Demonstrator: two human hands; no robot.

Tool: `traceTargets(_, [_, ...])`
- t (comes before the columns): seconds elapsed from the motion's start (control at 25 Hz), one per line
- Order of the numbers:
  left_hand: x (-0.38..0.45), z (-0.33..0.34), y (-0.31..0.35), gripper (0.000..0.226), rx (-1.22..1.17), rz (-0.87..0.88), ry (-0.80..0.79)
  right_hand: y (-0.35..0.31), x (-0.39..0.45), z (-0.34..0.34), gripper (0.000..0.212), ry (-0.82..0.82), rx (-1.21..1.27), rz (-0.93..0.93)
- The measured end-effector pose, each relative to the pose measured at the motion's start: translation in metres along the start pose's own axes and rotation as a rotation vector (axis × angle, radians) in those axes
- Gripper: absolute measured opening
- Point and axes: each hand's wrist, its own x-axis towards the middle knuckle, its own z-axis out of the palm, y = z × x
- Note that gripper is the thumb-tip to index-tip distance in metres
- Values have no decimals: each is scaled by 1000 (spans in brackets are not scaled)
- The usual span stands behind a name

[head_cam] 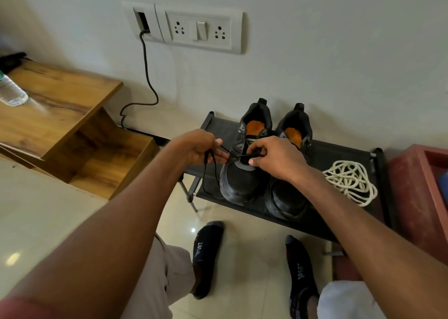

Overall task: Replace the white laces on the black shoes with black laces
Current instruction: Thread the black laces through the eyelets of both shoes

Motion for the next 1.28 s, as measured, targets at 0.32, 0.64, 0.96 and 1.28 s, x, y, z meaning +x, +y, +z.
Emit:
traceTargets(0.32, [-10,-14,12,11,631,229,365,-2,1,-5,9,206,182,-5])
traceTargets(0.64, [-124,-10,69,14,-188,805,305,-70,-17,-82,7,528,880,-66])
traceTargets(0.96, [-223,-6,190,12,-325,1053,269,-157,-60,-220,7,640,969,-223])
traceTargets(1.28, [-289,9,263,5,-420,1052,269,-203,-85,-301,16,576,1139,-188])
